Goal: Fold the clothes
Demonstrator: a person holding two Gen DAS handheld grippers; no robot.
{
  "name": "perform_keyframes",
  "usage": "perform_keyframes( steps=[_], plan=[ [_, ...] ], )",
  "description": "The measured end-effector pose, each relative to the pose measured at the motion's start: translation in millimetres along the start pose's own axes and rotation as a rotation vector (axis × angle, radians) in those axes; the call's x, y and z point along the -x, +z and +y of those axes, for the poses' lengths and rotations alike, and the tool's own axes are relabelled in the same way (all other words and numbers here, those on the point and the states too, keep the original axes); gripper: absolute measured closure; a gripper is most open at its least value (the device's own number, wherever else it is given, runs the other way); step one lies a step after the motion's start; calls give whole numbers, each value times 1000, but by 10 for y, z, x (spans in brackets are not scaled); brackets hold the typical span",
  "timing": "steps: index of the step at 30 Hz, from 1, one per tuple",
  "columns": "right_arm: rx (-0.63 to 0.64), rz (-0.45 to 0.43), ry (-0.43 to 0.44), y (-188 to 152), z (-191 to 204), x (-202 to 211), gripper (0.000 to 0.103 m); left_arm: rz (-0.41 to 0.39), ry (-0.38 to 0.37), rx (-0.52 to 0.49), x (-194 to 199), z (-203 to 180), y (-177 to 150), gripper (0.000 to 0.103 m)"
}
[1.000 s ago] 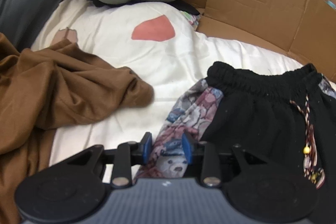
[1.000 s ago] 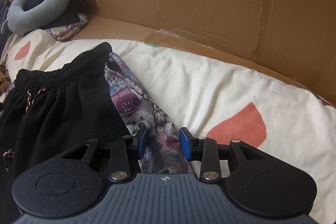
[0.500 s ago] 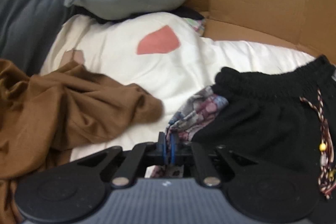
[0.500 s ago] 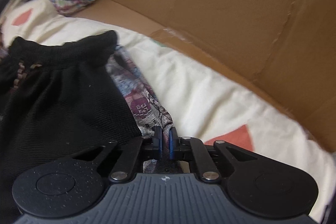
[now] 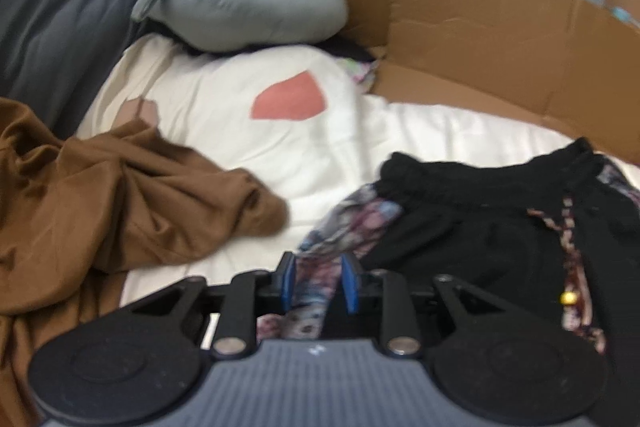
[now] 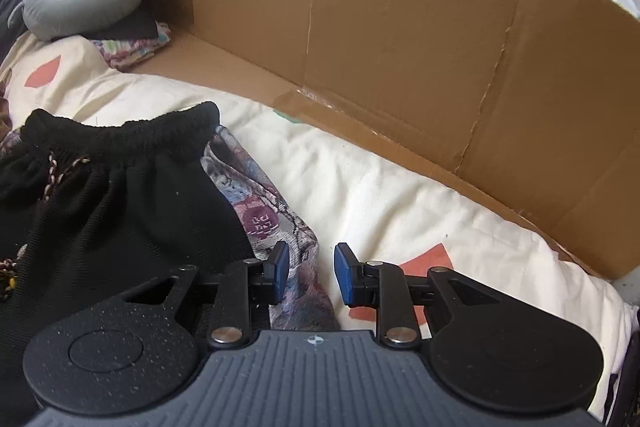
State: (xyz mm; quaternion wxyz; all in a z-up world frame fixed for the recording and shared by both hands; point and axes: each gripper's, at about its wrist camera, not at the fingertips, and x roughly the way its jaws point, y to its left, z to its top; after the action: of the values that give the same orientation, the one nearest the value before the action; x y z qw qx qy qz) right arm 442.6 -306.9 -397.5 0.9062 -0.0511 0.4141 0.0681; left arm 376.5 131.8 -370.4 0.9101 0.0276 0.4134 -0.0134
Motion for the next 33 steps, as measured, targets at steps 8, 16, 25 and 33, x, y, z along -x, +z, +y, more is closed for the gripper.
perform_keyframes(
  steps=[8,16,25,33],
  plan=[
    [-36,32,20,-194,333,18,71,13,-90,-2,81,-326,-232,70],
    [-111,80,-135,-353,730,-119,44,26,-79,4,106,-458,-561,63],
    [-174,152,-151,-313,692,-22,37,22,-57,32,405,-381,-719,57],
    [-137,143,-98,-309,632,142,36,82,0,37,899,44,-1067,57]
  ],
)
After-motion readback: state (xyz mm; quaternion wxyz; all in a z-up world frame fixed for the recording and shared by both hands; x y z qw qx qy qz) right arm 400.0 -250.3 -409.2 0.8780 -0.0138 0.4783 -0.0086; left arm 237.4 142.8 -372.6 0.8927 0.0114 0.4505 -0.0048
